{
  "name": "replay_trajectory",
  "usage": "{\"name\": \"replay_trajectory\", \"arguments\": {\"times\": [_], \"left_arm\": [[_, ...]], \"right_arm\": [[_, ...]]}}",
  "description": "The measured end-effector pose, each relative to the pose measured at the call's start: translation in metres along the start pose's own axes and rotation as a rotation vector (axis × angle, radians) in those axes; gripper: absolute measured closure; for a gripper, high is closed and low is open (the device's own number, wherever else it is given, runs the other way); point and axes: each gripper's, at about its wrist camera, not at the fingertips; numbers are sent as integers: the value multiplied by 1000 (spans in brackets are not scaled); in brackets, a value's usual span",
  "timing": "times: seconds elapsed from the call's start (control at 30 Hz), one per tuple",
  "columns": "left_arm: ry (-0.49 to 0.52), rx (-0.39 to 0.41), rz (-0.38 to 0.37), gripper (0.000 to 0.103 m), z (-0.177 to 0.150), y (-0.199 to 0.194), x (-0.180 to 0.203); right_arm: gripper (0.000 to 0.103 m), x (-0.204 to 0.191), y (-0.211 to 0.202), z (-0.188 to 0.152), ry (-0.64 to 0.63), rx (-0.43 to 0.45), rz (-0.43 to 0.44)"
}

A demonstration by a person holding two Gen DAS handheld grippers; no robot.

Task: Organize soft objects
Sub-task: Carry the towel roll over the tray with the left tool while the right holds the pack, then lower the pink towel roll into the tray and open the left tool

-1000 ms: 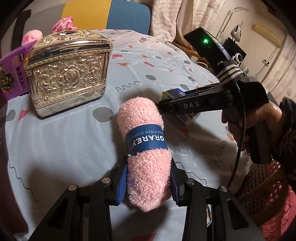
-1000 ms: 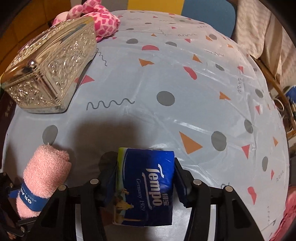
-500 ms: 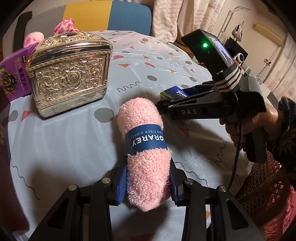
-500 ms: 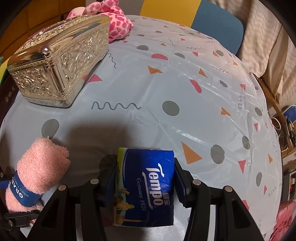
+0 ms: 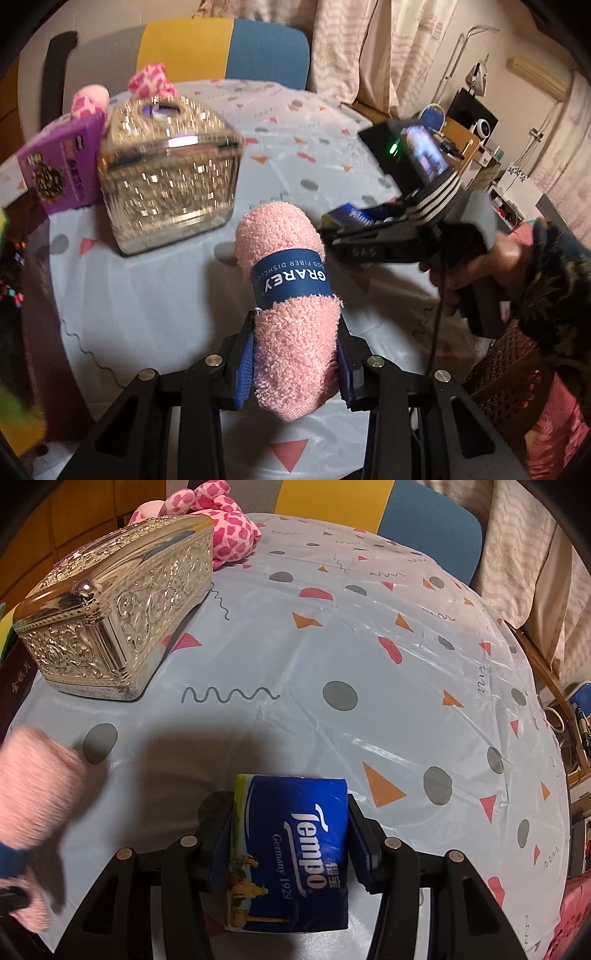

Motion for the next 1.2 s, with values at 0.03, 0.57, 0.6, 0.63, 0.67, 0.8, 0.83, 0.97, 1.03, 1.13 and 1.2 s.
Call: {"name": "replay_trajectory", "arguments": {"times": [0.03,0.57,0.6,0.63,0.67,0.8,0.83,0.97,1.03,1.13,1.2], "left_arm": [[2,13,-3,66,2,-7,0],[-185,157,112,66,2,-105,-94],[-208,161,142,66,-2,-111,-106],[-234,166,178,66,-7,-117,-119],[-263,171,213,66,-12,-123,-134],[-397,180,351,66,-35,-146,-188],[-423,182,375,66,-40,-149,-197],[-550,170,487,66,-66,-159,-242],[-602,160,489,66,-76,-157,-255],[-609,133,509,63,-84,-146,-262],[-645,108,504,63,-92,-138,-267]], "right_arm": [[50,0,0,0,0,0,0],[50,-4,-1,-2,-9,9,-11],[50,-4,-1,-2,-10,9,-11],[50,-4,-1,-2,-11,9,-11],[50,-4,-2,-2,-12,9,-10],[50,-4,-2,-3,-14,10,-13],[50,-4,-2,-3,-15,11,-15],[50,-5,-2,-3,-10,11,-18],[50,-5,-2,-3,-8,11,-20],[50,-4,-3,-3,-3,12,-21],[50,-4,-2,-3,-2,13,-23]]}}
Point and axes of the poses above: each gripper's, at about its wrist camera, not at the fingertips, and y roughly the way its jaws point, x to its right, z to its top, and after that the axes turned 7 degrees about z, right-handed
